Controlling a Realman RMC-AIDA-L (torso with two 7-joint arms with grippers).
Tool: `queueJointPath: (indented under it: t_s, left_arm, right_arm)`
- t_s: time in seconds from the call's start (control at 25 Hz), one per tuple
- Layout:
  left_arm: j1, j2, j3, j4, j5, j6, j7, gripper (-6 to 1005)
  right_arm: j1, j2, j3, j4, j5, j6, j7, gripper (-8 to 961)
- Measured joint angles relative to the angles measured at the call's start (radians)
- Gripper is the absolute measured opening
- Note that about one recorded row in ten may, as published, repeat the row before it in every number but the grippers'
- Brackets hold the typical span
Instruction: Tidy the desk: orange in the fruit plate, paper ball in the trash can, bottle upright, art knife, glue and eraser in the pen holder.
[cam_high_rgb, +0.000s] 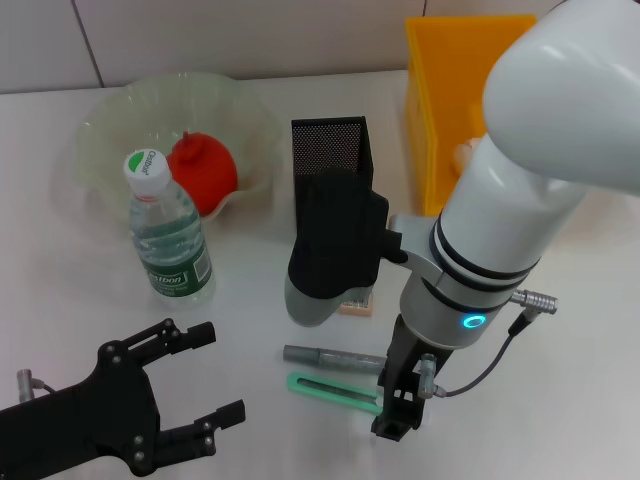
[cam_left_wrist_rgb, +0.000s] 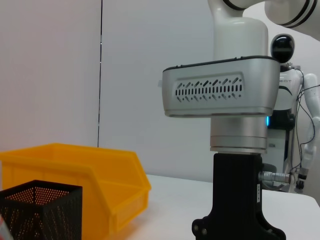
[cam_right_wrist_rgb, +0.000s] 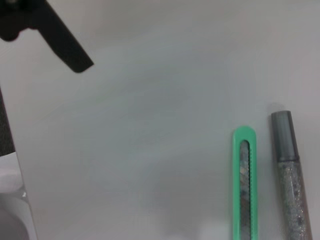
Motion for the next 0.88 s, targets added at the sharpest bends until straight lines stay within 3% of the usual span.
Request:
queueJointPath:
  t_s: [0.44, 0.88]
  left_arm:
    - [-0.002, -0.001, 0.000, 0.000, 0.000, 0.000, 0.000, 810]
    - [-0.004, -0.002, 0.000, 0.000, 0.000, 0.000, 0.000, 811]
  right_arm:
    - [0.007, 0.000, -0.006, 0.035, 0.000, 0.018, 0.009, 491]
    - [0.017, 0.001, -0.019, 0.037, -0.024, 0.020, 0.026, 419]
